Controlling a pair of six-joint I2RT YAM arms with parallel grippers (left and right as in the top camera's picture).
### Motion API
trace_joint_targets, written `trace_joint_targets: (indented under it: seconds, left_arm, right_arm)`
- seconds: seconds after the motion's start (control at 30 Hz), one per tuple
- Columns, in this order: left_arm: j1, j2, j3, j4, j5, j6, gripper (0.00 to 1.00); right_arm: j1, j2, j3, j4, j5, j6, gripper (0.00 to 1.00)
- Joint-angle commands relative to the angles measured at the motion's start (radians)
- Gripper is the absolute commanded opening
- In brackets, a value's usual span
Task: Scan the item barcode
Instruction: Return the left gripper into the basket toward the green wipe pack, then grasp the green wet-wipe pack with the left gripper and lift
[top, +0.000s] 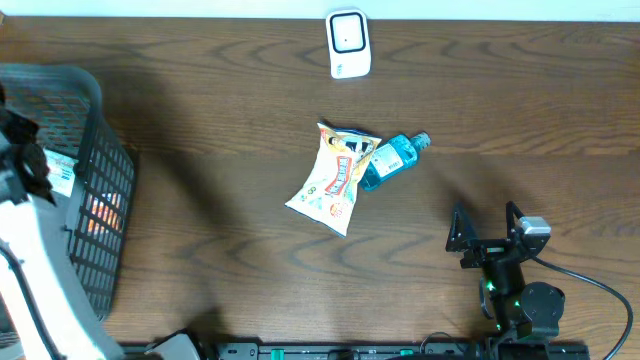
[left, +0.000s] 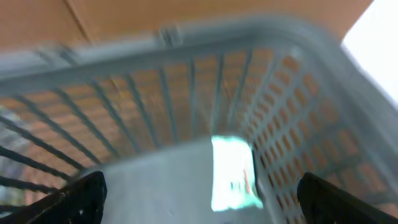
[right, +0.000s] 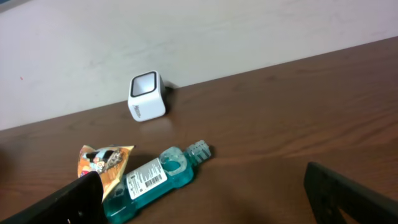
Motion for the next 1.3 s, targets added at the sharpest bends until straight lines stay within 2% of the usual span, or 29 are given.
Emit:
trace_joint_targets:
  seconds: [0.0,0.1,0.27,0.47,0.77,1.27]
  left_arm:
    - [0.056,0.074,0.006,-0.037,0.155,-0.108,0.98]
    - [0.100,0.138,0.003,-0.060,0.169,-0.189,0.98]
    - [0.140,0.233,0.000,-0.041,0.234,-0.186,0.98]
    - [0.143,0.353,0.000,0.047,0.398,-0.047,0.98]
    - [0.143,0.497,0.000,0.095,0.402,-0.047,0.98]
    - [0.144,0.599,0.000,0.175,0.387,-0.036,0.98]
  right_arm:
    - [0.005,0.000,-0.001,-0.004,0.002,-0.016,0.99]
    - [0.005,0.000,-0.001,-0.004,0.002,-0.016,0.99]
    - [0.005,0.000,-0.001,-0.004,0.002,-0.016,0.99]
    - [0.005,0.000,-0.001,-0.004,0.002,-0.016,0.99]
    - [0.005,0.000,-0.001,-0.004,0.002,-0.016,0.99]
    - [0.005,0.000,-0.001,-0.004,0.002,-0.016,0.99]
